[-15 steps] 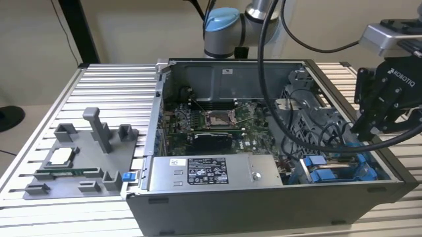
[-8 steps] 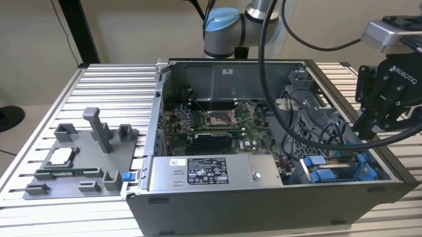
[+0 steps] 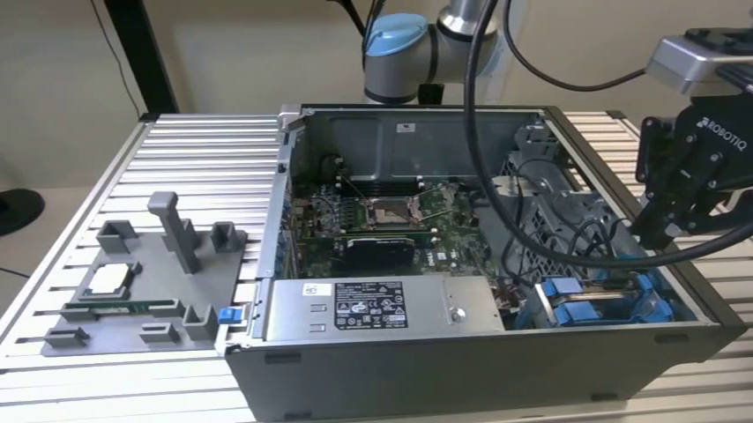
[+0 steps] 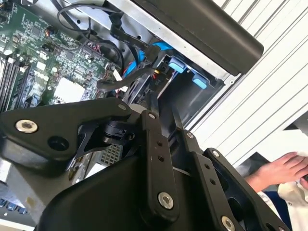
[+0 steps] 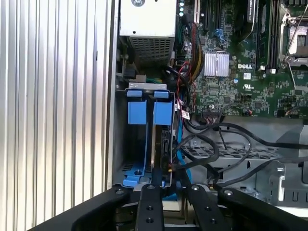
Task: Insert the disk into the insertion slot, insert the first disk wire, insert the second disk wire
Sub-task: 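Insert the second disk wire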
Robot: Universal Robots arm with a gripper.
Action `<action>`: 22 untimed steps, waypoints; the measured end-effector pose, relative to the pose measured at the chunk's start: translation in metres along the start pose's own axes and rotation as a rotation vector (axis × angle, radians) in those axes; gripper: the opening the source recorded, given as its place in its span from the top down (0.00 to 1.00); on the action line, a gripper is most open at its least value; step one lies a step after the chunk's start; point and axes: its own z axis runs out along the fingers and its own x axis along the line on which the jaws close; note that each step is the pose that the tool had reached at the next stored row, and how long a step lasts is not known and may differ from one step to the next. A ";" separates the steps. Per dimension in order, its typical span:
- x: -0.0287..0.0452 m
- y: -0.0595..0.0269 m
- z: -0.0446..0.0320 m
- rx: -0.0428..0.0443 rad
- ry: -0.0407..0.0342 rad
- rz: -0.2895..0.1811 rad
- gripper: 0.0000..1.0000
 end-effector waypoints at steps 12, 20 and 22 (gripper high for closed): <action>0.0001 -0.0088 -0.0005 -0.0001 0.0000 0.000 0.00; 0.0002 -0.0154 -0.0008 -0.0002 -0.0001 0.000 0.00; 0.0002 -0.0169 -0.0010 -0.0002 0.0001 0.000 0.00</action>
